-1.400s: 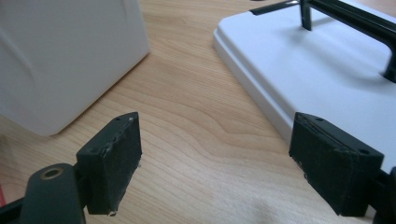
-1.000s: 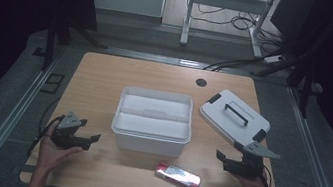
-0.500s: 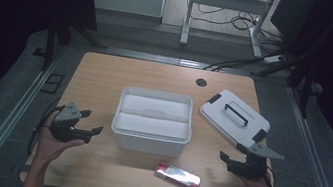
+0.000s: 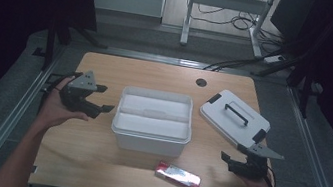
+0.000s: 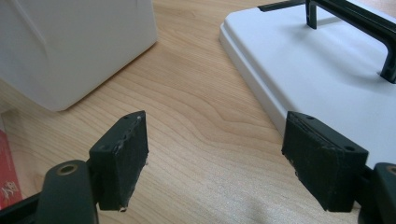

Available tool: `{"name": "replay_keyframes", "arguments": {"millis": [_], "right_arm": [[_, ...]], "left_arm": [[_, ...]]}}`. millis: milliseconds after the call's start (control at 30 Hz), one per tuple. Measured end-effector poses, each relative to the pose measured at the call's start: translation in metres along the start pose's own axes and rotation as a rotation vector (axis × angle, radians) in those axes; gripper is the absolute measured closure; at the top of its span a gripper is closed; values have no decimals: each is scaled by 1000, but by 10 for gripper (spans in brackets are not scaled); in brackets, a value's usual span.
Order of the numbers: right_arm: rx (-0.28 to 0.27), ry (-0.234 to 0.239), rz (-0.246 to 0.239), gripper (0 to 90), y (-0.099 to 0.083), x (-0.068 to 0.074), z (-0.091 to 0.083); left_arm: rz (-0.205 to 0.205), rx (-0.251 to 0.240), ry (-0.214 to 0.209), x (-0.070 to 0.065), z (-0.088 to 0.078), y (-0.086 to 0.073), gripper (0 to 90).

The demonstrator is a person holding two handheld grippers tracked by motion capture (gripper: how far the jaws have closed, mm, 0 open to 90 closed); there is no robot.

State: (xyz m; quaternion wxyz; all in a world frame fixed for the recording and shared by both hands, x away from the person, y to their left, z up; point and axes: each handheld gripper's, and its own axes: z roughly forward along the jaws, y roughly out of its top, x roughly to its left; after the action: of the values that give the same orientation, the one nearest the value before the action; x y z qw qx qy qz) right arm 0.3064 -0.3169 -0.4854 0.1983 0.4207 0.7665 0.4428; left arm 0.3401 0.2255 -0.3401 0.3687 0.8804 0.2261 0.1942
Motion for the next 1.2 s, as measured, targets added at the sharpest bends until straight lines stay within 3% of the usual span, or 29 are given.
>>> {"name": "replay_keyframes", "arguments": {"millis": [267,400,467,500,533,933,1200], "right_arm": [[3,-5,5,225,0,-2,0],[3,-6,6,228,0,-3,0],[13,-8,4,228,0,-3,1],[13,-8,4,228,0,-3,1],[18,-8,3,228,-1,-2,2],[31,-10,-13,229,-1,0,5],[35,-16,-15,230,-2,0,5]], "left_arm": [[82,98,19,-1,16,32,324],[128,153,5,-4,21,45,328],[160,206,-16,-8,27,53,330],[160,206,-16,-8,27,53,332],[176,239,-49,-11,31,57,332],[183,278,-47,-7,45,69,346],[215,292,-47,-8,53,81,360]]}}
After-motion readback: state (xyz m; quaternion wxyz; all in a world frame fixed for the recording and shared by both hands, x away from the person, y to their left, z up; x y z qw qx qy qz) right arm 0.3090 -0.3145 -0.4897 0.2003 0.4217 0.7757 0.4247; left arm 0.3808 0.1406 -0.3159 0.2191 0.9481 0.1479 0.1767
